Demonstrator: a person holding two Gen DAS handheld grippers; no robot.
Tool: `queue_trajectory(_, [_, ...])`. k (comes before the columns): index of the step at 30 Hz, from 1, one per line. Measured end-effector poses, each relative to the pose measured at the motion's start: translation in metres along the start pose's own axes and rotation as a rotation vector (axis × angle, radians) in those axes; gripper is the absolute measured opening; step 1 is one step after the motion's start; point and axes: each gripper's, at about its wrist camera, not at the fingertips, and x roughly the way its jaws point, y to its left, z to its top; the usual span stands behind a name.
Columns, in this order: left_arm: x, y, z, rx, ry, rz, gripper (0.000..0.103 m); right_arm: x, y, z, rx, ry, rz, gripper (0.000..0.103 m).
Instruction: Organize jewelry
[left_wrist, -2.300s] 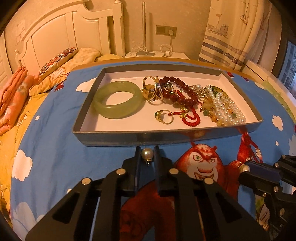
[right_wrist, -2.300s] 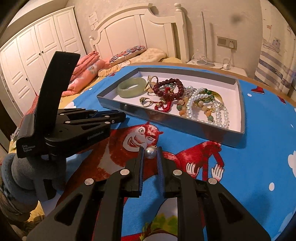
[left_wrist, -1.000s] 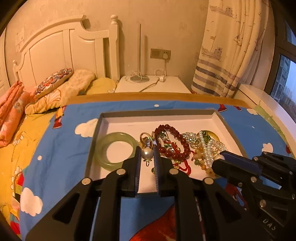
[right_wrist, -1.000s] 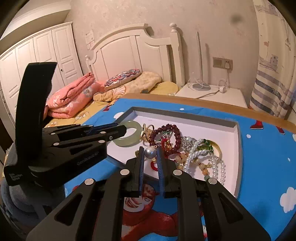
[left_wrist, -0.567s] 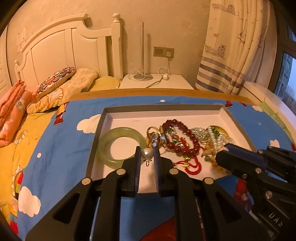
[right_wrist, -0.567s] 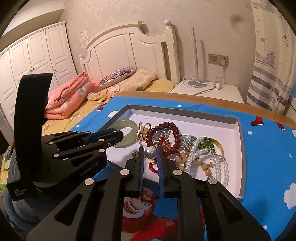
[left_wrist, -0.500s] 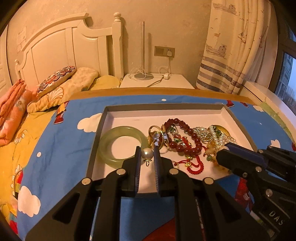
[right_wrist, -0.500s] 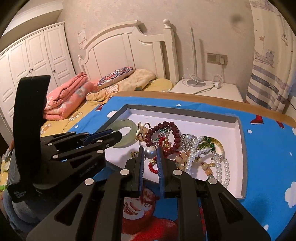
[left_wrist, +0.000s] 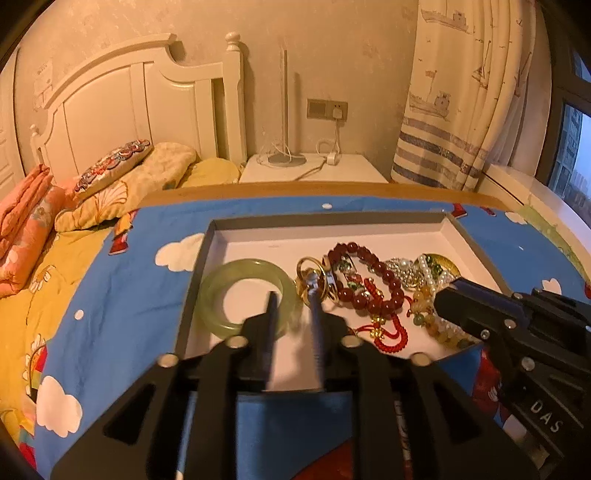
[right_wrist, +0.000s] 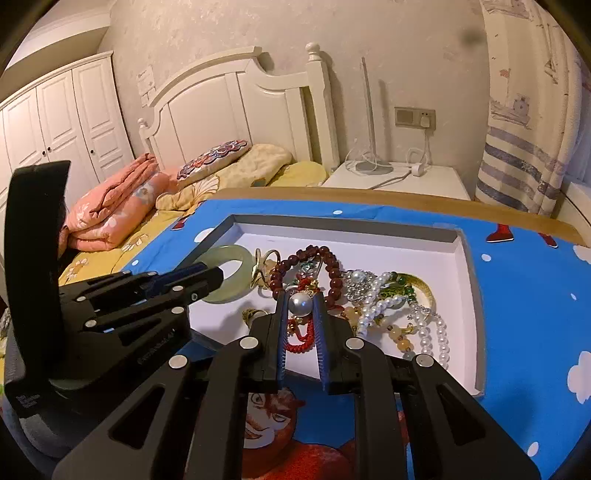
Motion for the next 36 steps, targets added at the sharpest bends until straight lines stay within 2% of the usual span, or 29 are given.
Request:
queue_trajectory(1, [-0.003,0.001,0.000,-0.004,-0.014,0.004,0.050,-0.001,-0.001,0.000,0.002,-0.004,-0.009,0.017])
queue_trajectory(2, [-0.006,0.002,0.000,-0.008,-0.030,0.009,0.072,-0.002,-0.002,0.000,0.009,-0.009,-0.026,0.017])
queue_trajectory(3, [-0.012,0.003,0.000,-0.014,-0.064,0.023,0.083,-0.004,-0.004,0.000,0.015,-0.012,-0.033,0.017])
queue_trajectory(4, [-0.017,0.004,0.000,-0.017,-0.086,0.029,0.085,-0.005,-0.005,-0.001,0.020,-0.015,-0.035,0.018])
queue_trajectory(6, [-0.027,0.007,0.000,-0.023,-0.133,0.031,0.099,-0.009,-0.010,-0.002,0.040,-0.025,-0.046,0.019])
queue_trajectory(7, [-0.033,0.008,-0.001,-0.027,-0.166,0.038,0.101,-0.012,-0.013,-0.004,0.055,-0.030,-0.060,0.022])
queue_trajectory(9, [-0.043,0.008,-0.004,-0.031,-0.212,0.075,0.101,-0.015,-0.016,-0.007,0.070,-0.030,-0.075,0.028])
queue_trajectory(11, [-0.046,0.008,-0.007,-0.032,-0.188,0.096,0.101,-0.018,-0.017,-0.012,0.073,-0.030,-0.099,0.042])
queue_trajectory(13, [-0.039,0.006,-0.011,-0.012,-0.109,0.124,0.101,-0.023,-0.015,-0.016,0.075,-0.047,-0.140,0.078])
queue_trajectory(15, [-0.036,0.005,-0.016,0.004,-0.088,0.146,0.101,-0.030,-0.012,-0.019,0.068,-0.086,-0.149,0.086])
queue_trajectory(19, [-0.040,0.000,-0.023,0.034,-0.118,0.190,0.101,-0.032,-0.005,-0.023,0.035,-0.102,-0.196,0.088])
queue_trajectory(22, [-0.045,-0.002,-0.026,0.041,-0.145,0.181,0.101,-0.034,-0.008,-0.026,0.054,-0.101,-0.219,0.088])
queue_trajectory(24, [-0.046,-0.002,-0.028,0.040,-0.136,0.156,0.101,-0.036,-0.011,-0.027,0.069,-0.107,-0.226,0.088])
queue_trajectory(36, [-0.045,0.003,-0.030,0.006,-0.123,0.141,0.101,-0.037,-0.021,-0.028,0.114,-0.108,-0.240,0.088])
